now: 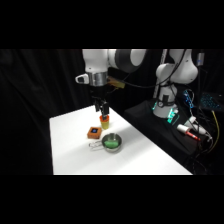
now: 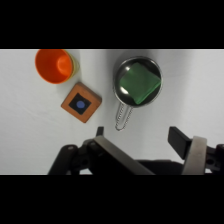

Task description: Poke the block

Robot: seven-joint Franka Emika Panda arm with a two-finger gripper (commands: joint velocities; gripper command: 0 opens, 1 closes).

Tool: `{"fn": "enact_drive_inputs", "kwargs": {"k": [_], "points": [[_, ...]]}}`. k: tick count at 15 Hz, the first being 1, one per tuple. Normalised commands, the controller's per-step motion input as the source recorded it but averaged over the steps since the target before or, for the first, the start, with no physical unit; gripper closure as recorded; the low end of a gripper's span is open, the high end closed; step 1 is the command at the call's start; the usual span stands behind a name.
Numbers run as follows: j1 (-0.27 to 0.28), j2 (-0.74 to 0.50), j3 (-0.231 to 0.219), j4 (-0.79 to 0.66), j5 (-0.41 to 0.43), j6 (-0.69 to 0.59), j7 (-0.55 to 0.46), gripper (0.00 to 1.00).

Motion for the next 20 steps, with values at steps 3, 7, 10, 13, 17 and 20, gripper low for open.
{"fn": "enact_drive_inputs", "kwargs": {"k": [3, 7, 10, 13, 17, 20], "points": [[-0.013, 0.01, 0.008, 0.02, -0.024, 0.01, 0.03, 0.0], [-0.042, 0.06, -0.035, 0.09, -0.051, 0.07, 0.12, 0.0], [-0.065, 0.09, -0.062, 0.15, -0.077, 0.11, 0.17, 0.0], [-0.057, 0.12, -0.058, 0.19, -0.086, 0.09, 0.19, 0.0], [-0.043, 0.14, -0.063, 0.21, -0.122, 0.07, 0.22, 0.28], [-0.049, 0.12, -0.058, 0.19, -0.084, 0.05, 0.2, 0.48]]}}
